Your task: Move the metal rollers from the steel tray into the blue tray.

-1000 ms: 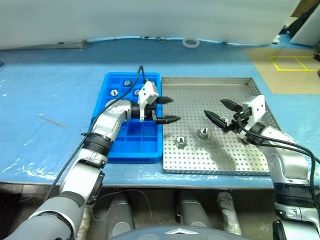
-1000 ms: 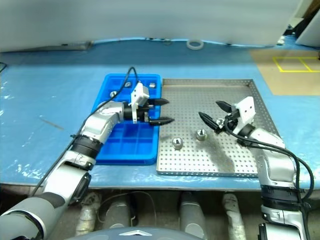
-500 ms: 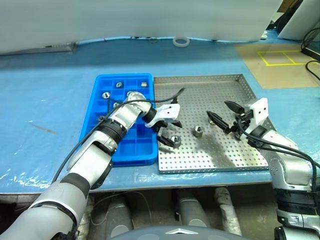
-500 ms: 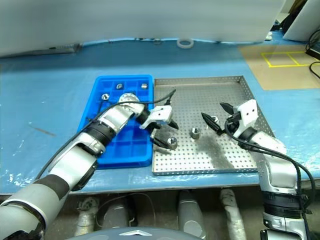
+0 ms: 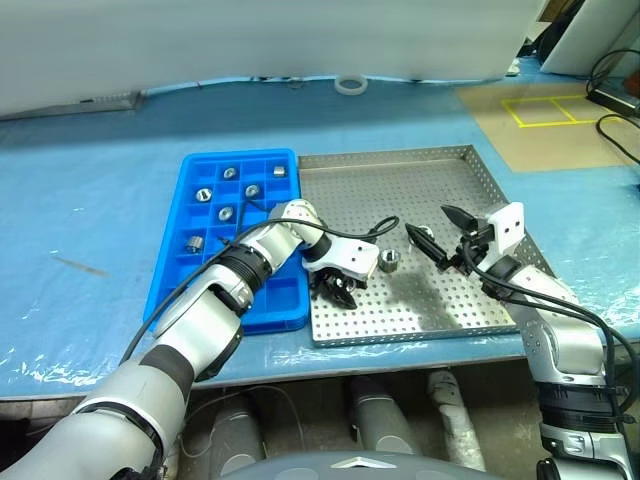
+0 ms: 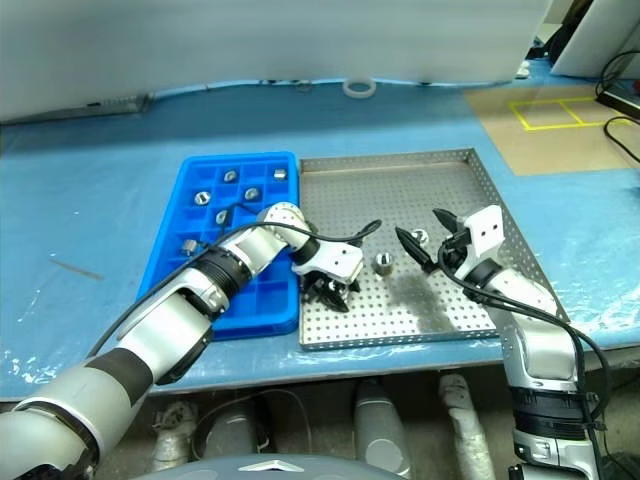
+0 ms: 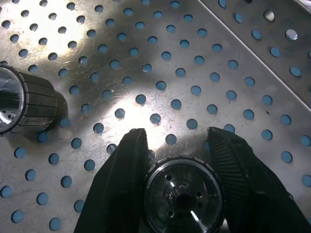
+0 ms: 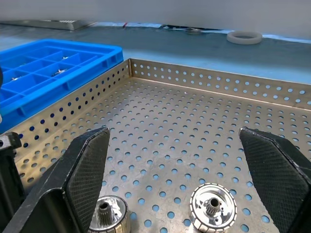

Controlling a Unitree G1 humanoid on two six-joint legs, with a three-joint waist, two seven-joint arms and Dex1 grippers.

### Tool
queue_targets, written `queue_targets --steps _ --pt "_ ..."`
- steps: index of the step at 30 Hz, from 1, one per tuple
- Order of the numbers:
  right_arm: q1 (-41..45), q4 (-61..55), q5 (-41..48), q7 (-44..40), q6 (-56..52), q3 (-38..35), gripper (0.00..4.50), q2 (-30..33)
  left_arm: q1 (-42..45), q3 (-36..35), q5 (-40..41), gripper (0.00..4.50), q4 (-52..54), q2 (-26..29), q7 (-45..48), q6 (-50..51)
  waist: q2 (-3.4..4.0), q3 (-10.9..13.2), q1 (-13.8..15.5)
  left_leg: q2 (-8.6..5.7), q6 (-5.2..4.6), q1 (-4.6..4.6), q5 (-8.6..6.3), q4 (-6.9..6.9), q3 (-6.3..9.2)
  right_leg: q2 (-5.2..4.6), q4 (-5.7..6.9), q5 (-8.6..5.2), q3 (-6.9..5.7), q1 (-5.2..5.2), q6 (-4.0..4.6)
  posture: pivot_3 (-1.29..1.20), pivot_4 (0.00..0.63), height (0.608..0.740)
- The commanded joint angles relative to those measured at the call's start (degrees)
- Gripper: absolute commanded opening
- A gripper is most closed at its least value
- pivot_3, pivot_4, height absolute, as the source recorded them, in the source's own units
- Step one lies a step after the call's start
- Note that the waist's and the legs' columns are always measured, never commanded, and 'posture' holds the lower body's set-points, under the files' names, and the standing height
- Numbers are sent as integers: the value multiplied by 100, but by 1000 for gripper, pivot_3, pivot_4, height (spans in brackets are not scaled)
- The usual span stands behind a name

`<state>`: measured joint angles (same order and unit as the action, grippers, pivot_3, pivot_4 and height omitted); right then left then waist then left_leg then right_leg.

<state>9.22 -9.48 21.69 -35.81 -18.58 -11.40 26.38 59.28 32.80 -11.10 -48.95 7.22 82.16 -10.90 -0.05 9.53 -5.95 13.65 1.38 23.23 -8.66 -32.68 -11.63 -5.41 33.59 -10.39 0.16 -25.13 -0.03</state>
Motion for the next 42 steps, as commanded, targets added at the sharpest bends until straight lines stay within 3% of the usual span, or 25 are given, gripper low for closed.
queue_targets --steps 1,5,9,15,20,31,42 --pt "139 -79 80 2 164 22 4500 -67 56 -371 221 1664 76 59 -82 190 0 0 0 -2 -1 1 -1 0 0 -2 0 0 1 0 0 -530 150 740" --pt "327 18 187 -71 146 51 4500 -154 -274 -1272 1027 1664 782 88 -440 1088 0 0 21 -1 -2 1 -1 -1 0 -1 2 1 1 -3 3 -501 150 740" --pt "595 94 443 -174 30 62 4500 -271 -713 -2430 2025 1664 2001 27 -1410 2520 2 2 61 0 -3 5 -1 0 -1 -2 2 2 0 -6 5 -469 150 740" --pt "1024 386 552 -457 -71 354 4500 -446 -1533 -3488 2521 1664 3484 -253 -3350 2738 2 2 84 2 -4 4 -2 1 -2 -1 0 2 -3 -5 6 -381 150 740" --pt "1533 837 553 -834 -66 796 4500 -756 -2451 -3818 2632 1664 4752 -102 -4131 2658 -2 5 132 12 -2 10 -1 7 -1 6 3 2 -9 -15 6 -282 150 740" --pt "2513 2211 307 -1755 323 1439 4500 -1275 -3955 -4532 2733 1664 6684 390 -5601 2794 -5 7 703 12 13 7 7 35 -1 3 0 -1 -14 -18 10 -14 150 740" --pt "3049 3214 27 -2340 786 1717 4500 -1729 -6166 -4831 2653 1664 8017 976 -6204 3565 -10 10 1027 22 42 2 24 53 8 5 10 -5 -17 -20 14 138 150 740"
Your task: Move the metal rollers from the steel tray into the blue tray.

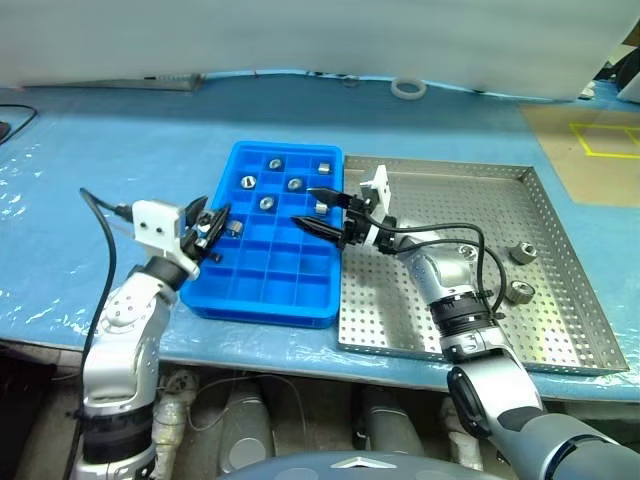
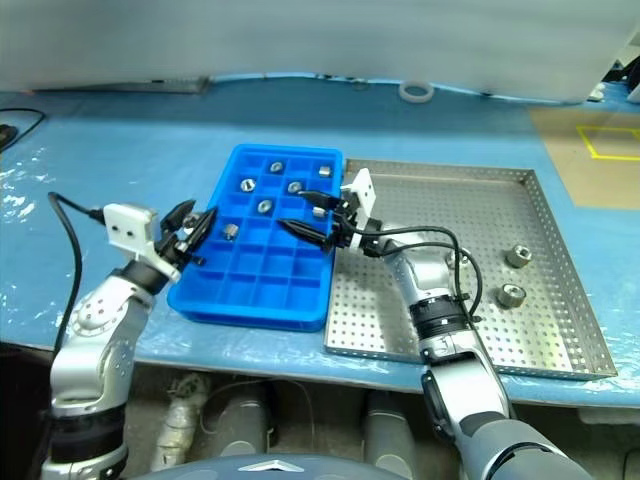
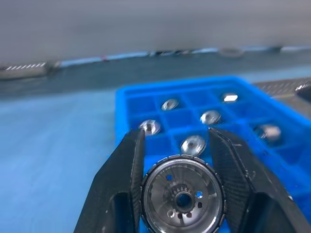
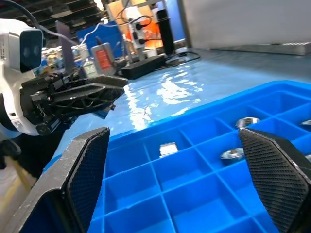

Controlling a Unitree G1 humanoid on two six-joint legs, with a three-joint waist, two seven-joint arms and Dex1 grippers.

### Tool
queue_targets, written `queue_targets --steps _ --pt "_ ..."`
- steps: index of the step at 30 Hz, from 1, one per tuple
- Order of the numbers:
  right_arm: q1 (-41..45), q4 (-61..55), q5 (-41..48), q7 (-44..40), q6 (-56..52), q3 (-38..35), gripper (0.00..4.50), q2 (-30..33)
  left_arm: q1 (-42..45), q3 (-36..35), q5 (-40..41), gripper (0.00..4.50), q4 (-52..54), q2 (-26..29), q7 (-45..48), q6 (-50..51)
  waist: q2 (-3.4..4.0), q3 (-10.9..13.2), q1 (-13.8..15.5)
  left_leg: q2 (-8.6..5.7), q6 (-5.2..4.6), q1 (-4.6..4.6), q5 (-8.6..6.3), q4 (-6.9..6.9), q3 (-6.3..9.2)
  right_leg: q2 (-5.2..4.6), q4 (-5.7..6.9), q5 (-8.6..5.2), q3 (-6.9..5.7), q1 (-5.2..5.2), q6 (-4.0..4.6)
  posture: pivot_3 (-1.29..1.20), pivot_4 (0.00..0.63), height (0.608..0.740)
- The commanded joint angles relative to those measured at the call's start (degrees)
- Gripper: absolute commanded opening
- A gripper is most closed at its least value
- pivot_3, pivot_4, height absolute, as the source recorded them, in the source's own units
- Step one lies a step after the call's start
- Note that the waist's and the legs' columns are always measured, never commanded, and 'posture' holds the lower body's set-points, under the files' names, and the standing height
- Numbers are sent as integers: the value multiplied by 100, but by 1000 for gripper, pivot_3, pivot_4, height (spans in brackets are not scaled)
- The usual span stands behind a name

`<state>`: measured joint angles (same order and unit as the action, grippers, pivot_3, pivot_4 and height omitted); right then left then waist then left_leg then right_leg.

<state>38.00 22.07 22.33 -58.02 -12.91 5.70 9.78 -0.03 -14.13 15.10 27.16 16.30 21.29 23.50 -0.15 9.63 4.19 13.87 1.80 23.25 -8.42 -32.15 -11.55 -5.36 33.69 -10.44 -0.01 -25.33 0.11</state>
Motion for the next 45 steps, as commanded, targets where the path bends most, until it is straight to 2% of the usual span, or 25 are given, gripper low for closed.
queue_targets --steps 1,6,12,24,33,35,41,42,45 --pt "184 115 -62 -134 262 10 4500 -95 -339 -160 110 1664 482 62 -147 171 0 0 28 0 0 1 0 0 1 0 0 0 0 -1 -1 146 150 740" --pt "164 186 -127 -212 325 27 4500 -195 -677 -51 240 1664 680 108 -157 309 -2 1 133 2 13 1 8 5 11 1 2 0 2 -1 -1 156 150 740" --pt "96 133 -176 -194 326 -3 4500 -213 -541 180 430 1664 633 202 -14 411 -2 1 138 2 21 0 12 11 18 2 4 0 4 0 -1 135 150 740" --pt "-141 -108 -178 -30 299 -44 4500 -90 -556 441 274 1664 105 577 144 355 -2 1 117 3 25 -7 15 13 18 5 9 0 5 -3 0 85 150 740" --pt "-156 -117 -204 8 327 -28 4500 -81 -501 604 294 1664 187 586 81 514 -2 0 117 1 26 -9 16 13 18 5 11 0 5 0 0 81 150 740" --pt "-151 -124 -202 18 327 -32 4500 -75 -454 618 317 2414 199 607 84 590 -2 0 116 1 26 -10 16 13 18 5 12 0 5 1 0 76 150 740" --pt "-98 -119 -179 100 366 -130 4500 -10 6 581 437 4289 82 595 117 749 -2 0 115 1 29 -11 18 11 18 5 18 1 6 2 0 47 150 740" --pt "-104 -127 -182 118 376 -142 4500 9 118 545 578 4471 59 555 171 791 -2 0 115 1 29 -12 18 9 18 5 19 1 6 2 0 40 150 740" --pt "-149 -230 -139 218 367 -222 4500 53 452 555 927 4471 30 567 476 791 -2 0 103 0 29 -12 18 4 18 6 24 1 7 2 1 6 150 740"
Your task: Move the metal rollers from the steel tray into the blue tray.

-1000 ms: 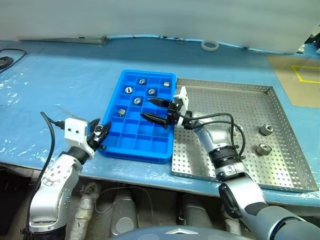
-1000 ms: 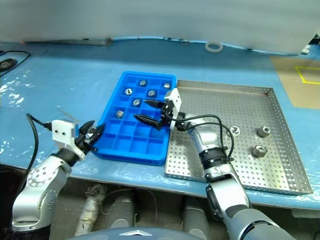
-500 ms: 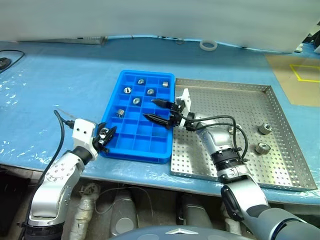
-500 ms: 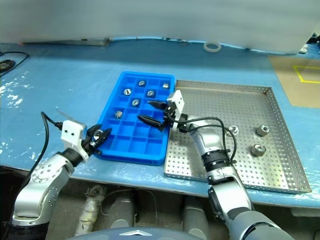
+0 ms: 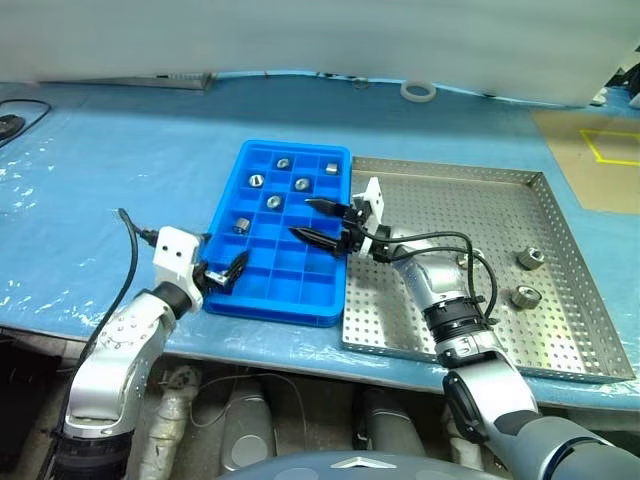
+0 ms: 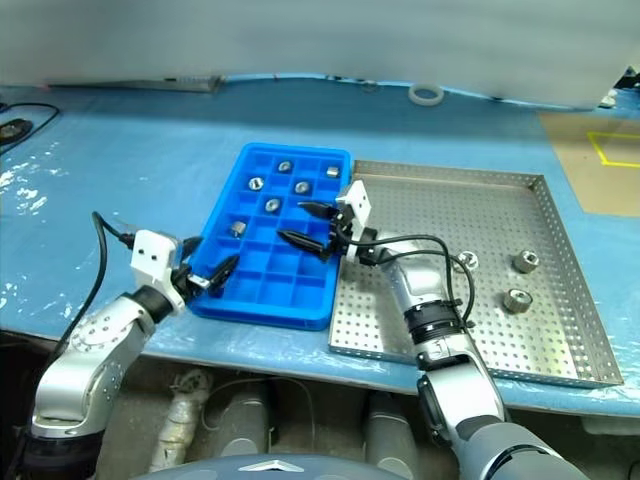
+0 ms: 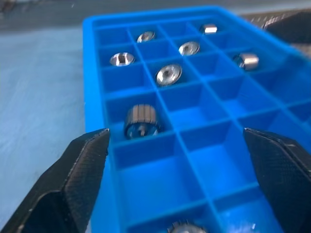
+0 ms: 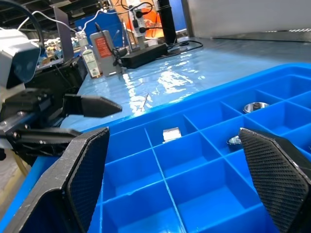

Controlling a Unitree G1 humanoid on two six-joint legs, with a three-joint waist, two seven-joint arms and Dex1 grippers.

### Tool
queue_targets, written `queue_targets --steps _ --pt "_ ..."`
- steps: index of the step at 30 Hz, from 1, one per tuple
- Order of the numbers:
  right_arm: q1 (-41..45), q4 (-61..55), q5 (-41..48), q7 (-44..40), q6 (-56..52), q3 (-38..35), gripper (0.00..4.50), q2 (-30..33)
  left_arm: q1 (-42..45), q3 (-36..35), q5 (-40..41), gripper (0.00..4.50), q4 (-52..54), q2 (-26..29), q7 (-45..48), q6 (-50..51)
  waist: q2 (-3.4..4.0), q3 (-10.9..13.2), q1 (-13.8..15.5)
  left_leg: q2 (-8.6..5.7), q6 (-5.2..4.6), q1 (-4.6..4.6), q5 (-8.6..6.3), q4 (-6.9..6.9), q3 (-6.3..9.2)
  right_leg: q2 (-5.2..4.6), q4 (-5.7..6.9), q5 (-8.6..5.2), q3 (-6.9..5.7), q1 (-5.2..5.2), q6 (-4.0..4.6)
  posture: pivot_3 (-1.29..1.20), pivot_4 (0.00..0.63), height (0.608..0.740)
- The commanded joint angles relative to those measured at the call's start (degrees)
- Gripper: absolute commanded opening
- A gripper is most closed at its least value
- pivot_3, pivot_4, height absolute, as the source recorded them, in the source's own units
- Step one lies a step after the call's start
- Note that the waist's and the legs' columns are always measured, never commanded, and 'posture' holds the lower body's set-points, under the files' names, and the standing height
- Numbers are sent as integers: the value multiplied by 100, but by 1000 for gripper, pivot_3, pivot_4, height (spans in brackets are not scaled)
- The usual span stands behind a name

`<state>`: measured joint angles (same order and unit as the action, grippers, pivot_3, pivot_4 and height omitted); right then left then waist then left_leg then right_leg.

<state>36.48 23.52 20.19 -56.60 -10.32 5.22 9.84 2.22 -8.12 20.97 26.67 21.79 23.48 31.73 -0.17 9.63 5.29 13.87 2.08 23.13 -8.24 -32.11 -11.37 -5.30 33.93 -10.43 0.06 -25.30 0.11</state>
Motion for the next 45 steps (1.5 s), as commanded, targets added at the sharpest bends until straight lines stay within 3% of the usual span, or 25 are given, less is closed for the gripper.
queue_targets --steps 1,6,11,17,22,31,45 --pt "0 -390 91 93 100 -198 4500 60 304 -25 394 4471 55 27 316 -41 0 0 -17 -1 0 0 0 -1 0 1 0 0 0 0 0 -11 150 740" --pt "-199 -718 81 369 50 -451 4500 354 1018 248 494 4471 -612 30 802 -229 0 -1 -52 -4 0 -1 1 -4 -1 4 4 0 4 1 0 -92 150 740" --pt "-496 -1109 100 693 -22 -833 4500 855 1986 886 -106 4471 -2211 -190 1229 -1070 -1 -2 -166 -10 -3 -4 1 -17 -3 2 8 2 6 8 -2 -237 150 740" --pt "-1147 -1922 173 1140 -296 -1384 4500 1514 3187 1425 -508 4471 -4044 -809 1867 -2187 -1 -2 -398 -13 -11 -2 -3 -22 -6 2 5 3 17 7 -3 -360 150 740" --pt "-1635 -2567 222 1482 -548 -1639 4500 1717 3757 1612 -630 4471 -4939 -1256 2279 -2661 0 -3 -653 -12 -19 -6 -5 -23 -10 10 4 3 20 5 -3 -460 150 740" --pt "-2447 -3436 346 1996 -797 -1994 4500 1791 4387 1650 -589 4471 -5832 -1630 3088 -2803 1 -3 -909 -14 -40 -1 -20 -53 -18 7 1 3 17 9 -4 -569 150 740" --pt "-2929 -3796 397 2304 -873 -2196 4500 1906 4726 1834 -957 4471 -6468 -1827 3625 -3015 1 -3 -1210 -20 -76 17 -44 -70 -23 -3 -25 3 14 15 -6 -617 150 740"
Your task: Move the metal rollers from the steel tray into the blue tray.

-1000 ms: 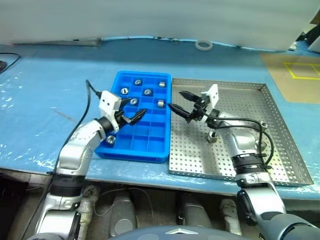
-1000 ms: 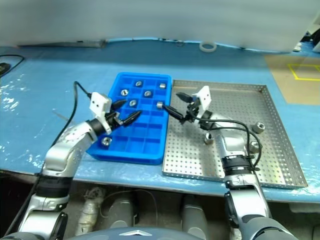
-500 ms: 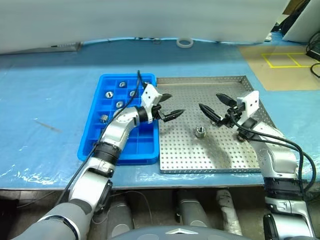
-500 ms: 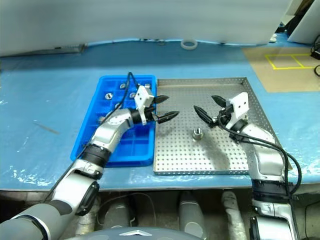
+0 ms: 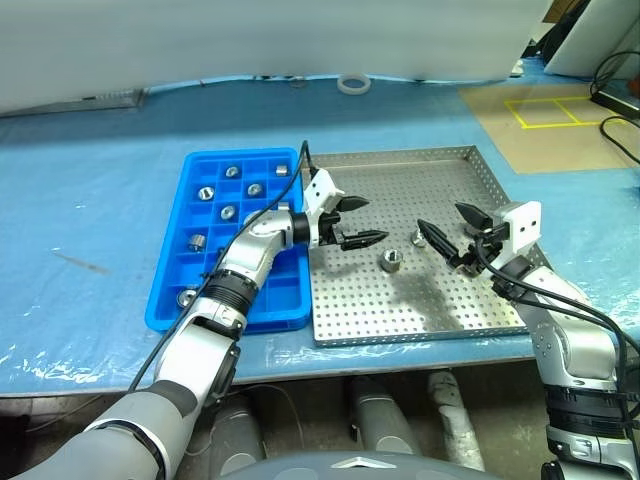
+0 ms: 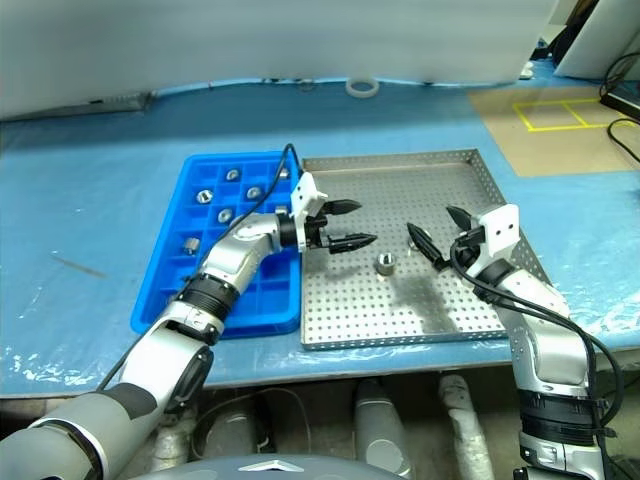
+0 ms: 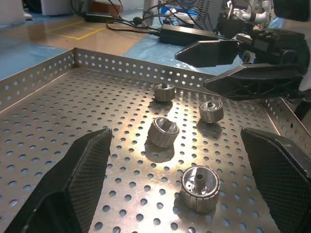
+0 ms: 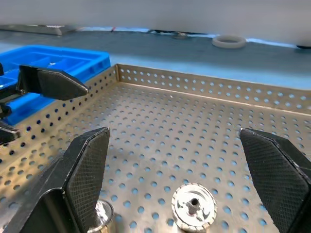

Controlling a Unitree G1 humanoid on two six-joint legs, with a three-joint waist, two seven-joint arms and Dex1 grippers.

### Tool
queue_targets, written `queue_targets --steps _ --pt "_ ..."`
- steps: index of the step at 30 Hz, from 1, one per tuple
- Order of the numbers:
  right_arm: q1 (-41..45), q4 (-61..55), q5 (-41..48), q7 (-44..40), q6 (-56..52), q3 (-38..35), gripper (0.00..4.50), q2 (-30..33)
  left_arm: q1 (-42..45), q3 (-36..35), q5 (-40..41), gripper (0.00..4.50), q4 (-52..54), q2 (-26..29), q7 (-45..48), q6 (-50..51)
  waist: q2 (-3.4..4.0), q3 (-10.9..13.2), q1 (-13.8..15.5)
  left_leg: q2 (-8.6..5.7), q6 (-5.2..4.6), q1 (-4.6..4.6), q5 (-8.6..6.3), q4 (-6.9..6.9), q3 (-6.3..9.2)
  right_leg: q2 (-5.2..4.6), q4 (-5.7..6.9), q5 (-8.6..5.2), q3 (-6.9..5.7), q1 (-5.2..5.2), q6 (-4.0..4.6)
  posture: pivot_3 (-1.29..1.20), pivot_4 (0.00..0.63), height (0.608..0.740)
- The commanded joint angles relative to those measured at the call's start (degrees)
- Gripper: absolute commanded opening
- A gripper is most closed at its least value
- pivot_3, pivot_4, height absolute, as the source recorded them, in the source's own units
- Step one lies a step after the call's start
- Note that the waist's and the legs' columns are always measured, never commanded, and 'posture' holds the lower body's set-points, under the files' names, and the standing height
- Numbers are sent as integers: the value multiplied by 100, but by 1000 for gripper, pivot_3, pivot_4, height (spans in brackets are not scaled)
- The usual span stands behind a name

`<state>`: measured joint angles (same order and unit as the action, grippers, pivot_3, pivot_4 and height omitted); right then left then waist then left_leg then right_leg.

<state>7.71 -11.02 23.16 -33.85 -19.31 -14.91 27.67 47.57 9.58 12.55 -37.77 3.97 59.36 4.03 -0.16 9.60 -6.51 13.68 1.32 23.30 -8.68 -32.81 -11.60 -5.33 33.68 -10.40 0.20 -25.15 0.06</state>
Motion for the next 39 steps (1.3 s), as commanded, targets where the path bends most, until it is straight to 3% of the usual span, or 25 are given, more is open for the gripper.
queue_targets --steps 1,17,29,39 --pt "-61 -348 85 36 24 -167 4500 129 209 72 -177 4471 -88 -64 0 -297 0 0 -55 0 0 0 -1 0 0 -1 -1 0 -1 0 0 -618 150 740" --pt "-120 -384 117 67 3 -158 4500 169 261 -14 -141 4471 -82 -197 298 -131 0 0 -380 -4 -13 20 -9 -21 4 -9 -6 -2 -10 0 -3 -627 150 740" --pt "123 -134 76 -114 -4 -50 4500 340 270 121 -290 4471 -169 -151 541 -107 0 0 -411 -6 -18 23 -12 -23 6 -13 -9 -2 -12 0 -3 -585 150 740" --pt "295 -6 30 -178 46 -36 4500 382 715 447 -1124 4471 -1106 -351 -205 -682 0 0 -390 -11 -24 29 -15 -24 7 -20 -13 -1 -15 -1 -3 -602 150 740"
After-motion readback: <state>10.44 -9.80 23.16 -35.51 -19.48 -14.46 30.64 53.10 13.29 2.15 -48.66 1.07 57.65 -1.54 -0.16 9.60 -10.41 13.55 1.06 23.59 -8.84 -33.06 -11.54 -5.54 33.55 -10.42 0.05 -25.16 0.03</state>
